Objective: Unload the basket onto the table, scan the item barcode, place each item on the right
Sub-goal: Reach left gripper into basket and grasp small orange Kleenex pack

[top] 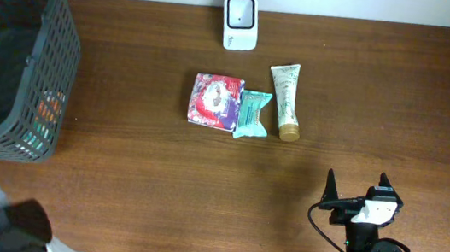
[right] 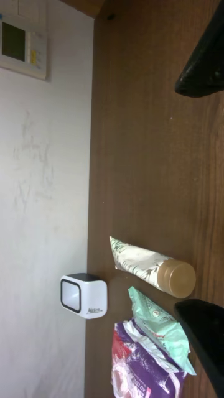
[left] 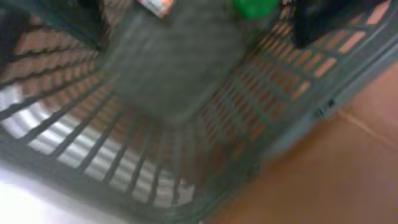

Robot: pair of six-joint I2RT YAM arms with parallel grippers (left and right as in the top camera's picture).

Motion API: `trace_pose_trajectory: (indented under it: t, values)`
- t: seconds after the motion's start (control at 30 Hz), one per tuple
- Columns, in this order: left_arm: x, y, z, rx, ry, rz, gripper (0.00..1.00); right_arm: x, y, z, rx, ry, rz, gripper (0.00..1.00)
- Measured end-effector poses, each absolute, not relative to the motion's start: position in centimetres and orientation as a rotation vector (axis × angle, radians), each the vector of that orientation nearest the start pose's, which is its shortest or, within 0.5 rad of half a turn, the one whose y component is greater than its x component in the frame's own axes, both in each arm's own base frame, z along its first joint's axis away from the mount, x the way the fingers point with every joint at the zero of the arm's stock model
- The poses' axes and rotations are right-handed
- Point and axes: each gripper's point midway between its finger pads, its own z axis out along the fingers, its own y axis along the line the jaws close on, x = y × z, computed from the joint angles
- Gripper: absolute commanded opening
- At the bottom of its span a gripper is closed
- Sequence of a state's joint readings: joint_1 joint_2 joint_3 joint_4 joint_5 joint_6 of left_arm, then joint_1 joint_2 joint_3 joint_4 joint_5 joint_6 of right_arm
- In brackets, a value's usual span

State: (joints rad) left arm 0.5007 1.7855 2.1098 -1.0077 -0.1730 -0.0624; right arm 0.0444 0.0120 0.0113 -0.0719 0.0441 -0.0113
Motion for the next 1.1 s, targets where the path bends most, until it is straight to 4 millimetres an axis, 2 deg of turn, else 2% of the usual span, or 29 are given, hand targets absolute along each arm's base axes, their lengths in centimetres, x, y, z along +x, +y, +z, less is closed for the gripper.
trace_pose_trajectory:
  t: [0.07, 0.17, 0.2, 0.23, 0.3, 0.43, 0.47, 0.6, 0.63, 0.73, 0.83, 0.9, 1.03, 1.1]
  values:
    - [40.7, 27.0, 31.0, -0.721, 2.292, 0.434, 0.76, 24.6, 0.3, 15.9, -0.012, 1.643, -0.011, 0.99]
    - [40.8, 27.4, 26.2, -0.723, 2.438, 0.386, 0.70, 24.6, 0.3, 15.9, -0.012, 1.643, -0.011, 0.99]
    - [40.9, 27.4, 25.4, -0.723, 2.462, 0.375, 0.76, 24.6, 0.3, 15.9, -0.012, 1.643, -0.011, 0.99]
    - [40.8, 27.0, 23.6, -0.703, 2.532, 0.346, 0.82, 24.6, 0.3, 15.9, -0.012, 1.643, -0.011, 0.99]
    - [41.2, 26.4, 21.1, -0.651, 2.614, 0.287, 0.82, 24.6, 0.3, 15.9, -0.012, 1.643, -0.011, 0.99]
    - [41.6, 24.7, 15.9, -0.585, 2.761, 0.102, 0.77, 24.6, 0.3, 15.9, -0.012, 1.643, -0.011, 0.99]
    - [41.4, 24.6, 15.1, -0.575, 2.791, 0.075, 0.66, 24.6, 0.3, 15.9, -0.012, 1.643, -0.011, 0.99]
    - [40.2, 24.6, 12.2, -0.551, 2.889, 0.006, 0.46, 24.6, 0.3, 15.9, -0.012, 1.643, -0.011, 0.99]
    - [40.1, 24.6, 11.9, -0.550, 2.899, 0.000, 0.44, 24.6, 0.3, 15.9, -0.012, 1.643, -0.011, 0.99]
    - [39.6, 25.1, 11.2, -0.569, 2.913, -0.018, 0.50, 24.6, 0.3, 15.9, -0.012, 1.643, -0.011, 0.99]
    - [39.6, 24.2, 9.3, -0.542, 2.949, -0.130, 0.54, 24.6, 0.3, 15.9, -0.011, 1.643, -0.010, 0.99]
    - [39.9, 23.5, 8.2, -0.508, 2.960, -0.205, 0.53, 24.6, 0.3, 15.9, -0.012, 1.643, -0.011, 0.99]
    - [39.8, 22.5, 8.0, -0.449, 2.972, -0.282, 0.52, 24.6, 0.3, 15.9, -0.012, 1.643, -0.011, 0.99]
    - [39.7, 22.3, 7.3, -0.441, 2.988, -0.312, 0.53, 24.6, 0.3, 15.9, -0.012, 1.643, -0.011, 0.99]
